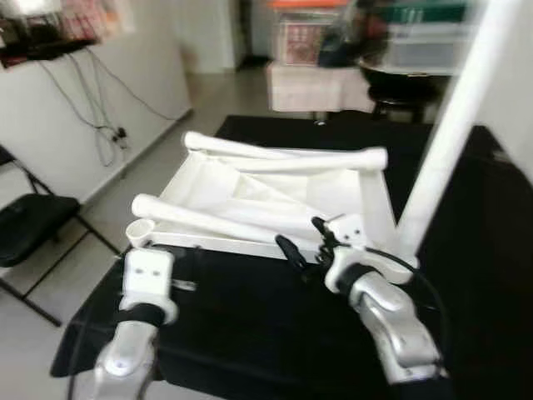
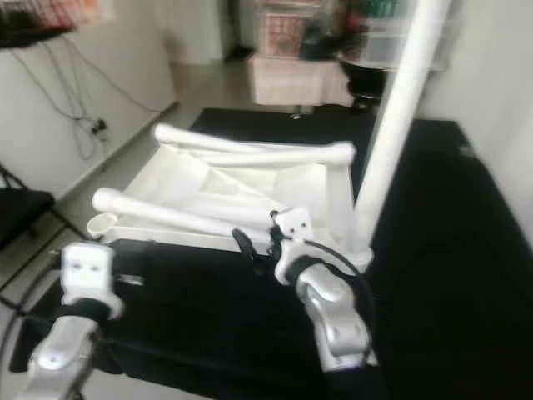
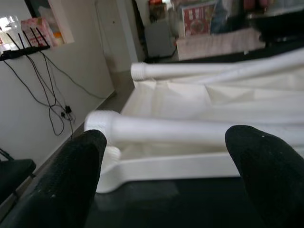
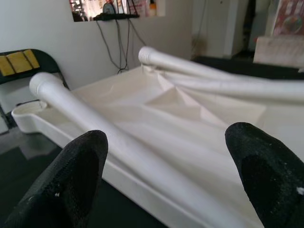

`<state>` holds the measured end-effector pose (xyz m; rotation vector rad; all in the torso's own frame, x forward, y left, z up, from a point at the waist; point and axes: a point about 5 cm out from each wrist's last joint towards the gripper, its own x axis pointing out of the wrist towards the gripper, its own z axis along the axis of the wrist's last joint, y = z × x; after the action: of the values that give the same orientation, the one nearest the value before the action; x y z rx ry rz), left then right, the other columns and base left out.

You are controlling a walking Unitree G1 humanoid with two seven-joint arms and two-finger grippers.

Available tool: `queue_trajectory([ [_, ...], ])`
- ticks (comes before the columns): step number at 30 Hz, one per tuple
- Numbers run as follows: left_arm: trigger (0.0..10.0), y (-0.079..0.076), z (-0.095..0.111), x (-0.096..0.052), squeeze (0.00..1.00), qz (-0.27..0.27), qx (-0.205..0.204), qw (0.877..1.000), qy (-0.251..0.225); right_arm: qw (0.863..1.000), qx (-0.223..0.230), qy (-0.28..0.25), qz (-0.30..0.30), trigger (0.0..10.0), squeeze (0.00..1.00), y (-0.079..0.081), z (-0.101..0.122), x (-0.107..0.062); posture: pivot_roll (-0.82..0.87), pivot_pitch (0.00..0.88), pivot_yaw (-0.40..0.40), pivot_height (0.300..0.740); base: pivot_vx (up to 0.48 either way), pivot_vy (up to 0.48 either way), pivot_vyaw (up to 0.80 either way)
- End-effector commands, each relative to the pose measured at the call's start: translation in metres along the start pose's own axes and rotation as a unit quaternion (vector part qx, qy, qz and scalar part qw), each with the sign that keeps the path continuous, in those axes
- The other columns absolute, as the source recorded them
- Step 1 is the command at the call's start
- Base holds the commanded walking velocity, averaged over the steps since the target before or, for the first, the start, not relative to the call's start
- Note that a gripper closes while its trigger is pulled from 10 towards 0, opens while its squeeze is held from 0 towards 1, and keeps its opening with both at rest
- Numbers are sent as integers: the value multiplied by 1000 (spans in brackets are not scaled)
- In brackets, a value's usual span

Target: Building children table

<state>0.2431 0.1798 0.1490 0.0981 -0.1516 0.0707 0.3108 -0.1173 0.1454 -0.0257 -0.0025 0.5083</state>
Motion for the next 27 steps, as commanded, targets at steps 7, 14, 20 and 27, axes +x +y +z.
queue_trajectory([
  [7, 10000, 3, -9, 3, 0, -12, 12, 1000, 22, 999, -25, 4, -34, 10000, 0, 3, 0, 11, 0, 0, 12, 740, 0, 480, 0],
  [14, 10000, 2, -8, 2, 0, -29, 3, 999, 28, 999, -16, 15, -34, 10000, 0, 3, 1, 17, 11, 6, 0, 740, 0, 480, -125],
  [20, 10000, -1, -6, 3, 0, -37, 14, 999, 21, 999, -16, 16, -39, 10000, 0, 2, 0, 16, 8, 12, -4, 740, 0, 80, -740],
  [27, 10000, -1, -2, 7, 0, -45, 28, 999, 11, 999, -5, 14, -35, 10000, 0, 1, 1, 19, 5, 18, -6, 740, 0, 0, -800],
])
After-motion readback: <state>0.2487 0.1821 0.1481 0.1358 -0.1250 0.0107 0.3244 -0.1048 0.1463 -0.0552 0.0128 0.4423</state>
